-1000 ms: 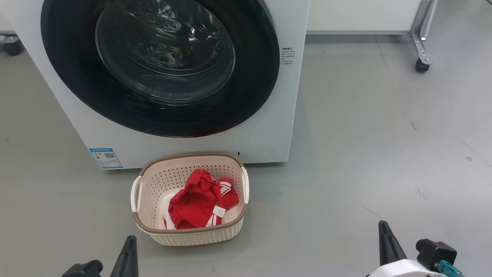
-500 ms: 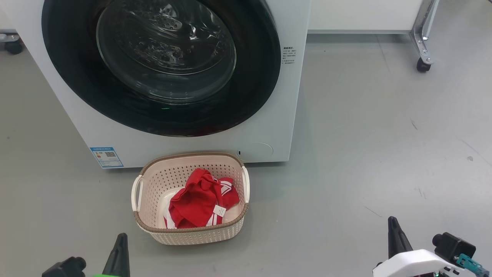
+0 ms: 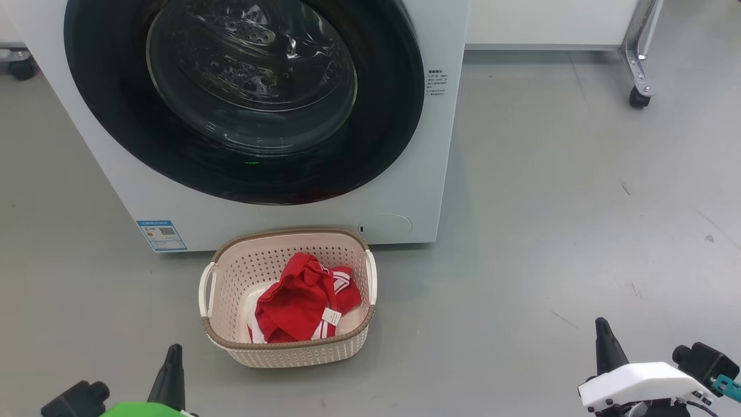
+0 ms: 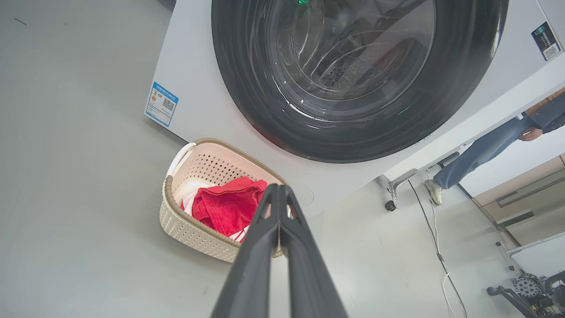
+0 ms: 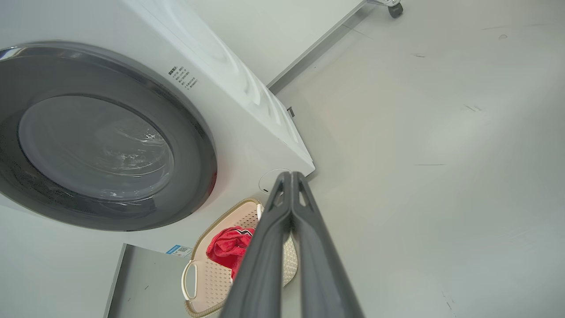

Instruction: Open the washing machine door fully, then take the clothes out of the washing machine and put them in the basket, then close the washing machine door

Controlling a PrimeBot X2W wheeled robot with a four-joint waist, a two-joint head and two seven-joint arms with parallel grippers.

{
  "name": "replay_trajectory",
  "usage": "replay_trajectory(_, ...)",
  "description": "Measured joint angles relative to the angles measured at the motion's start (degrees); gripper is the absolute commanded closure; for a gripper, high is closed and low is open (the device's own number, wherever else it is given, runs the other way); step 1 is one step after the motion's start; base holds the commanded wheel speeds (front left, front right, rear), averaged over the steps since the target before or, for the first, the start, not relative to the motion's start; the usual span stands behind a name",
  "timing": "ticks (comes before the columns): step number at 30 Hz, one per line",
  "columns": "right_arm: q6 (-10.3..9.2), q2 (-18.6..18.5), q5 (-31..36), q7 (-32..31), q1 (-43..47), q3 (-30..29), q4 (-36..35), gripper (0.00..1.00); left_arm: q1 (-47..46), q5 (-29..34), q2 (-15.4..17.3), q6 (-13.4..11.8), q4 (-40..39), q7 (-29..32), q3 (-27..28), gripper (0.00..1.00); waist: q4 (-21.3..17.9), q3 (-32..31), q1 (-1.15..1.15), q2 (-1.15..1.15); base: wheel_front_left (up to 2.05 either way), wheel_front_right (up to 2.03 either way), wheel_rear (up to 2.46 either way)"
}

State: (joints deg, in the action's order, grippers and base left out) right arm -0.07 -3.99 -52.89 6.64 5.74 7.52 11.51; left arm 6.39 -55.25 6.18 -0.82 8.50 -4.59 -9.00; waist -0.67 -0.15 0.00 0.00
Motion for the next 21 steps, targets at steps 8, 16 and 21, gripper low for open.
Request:
replay_trajectory(8, 0.73, -0.13, -5.88, -1.52, -1.05, -1.53, 0.37, 1.0, -1.1, -5.27, -0.08, 0.71, 0.65, 1.08, 1.41, 1.0, 0.09, 0.05, 0.0, 0.0, 0.0, 0.0, 0.0)
replay_trajectory(16, 1.78, -0.26, -11.9, -2.81, -2.25, -3.02, 0.88, 1.0, -2.32, -11.16, -0.21, 1.72, 1.69, 2.11, 2.72, 1.0, 0.19, 0.1, 0.0, 0.0, 0.0, 0.0, 0.0)
replay_trajectory(21, 2.47, -0.34, -15.6, -3.39, -3.07, -3.91, 1.21, 1.0, -3.08, -14.69, -0.27, 2.64, 2.18, 3.07, 3.52, 1.0, 0.25, 0.13, 0.0, 0.0, 0.0, 0.0, 0.0)
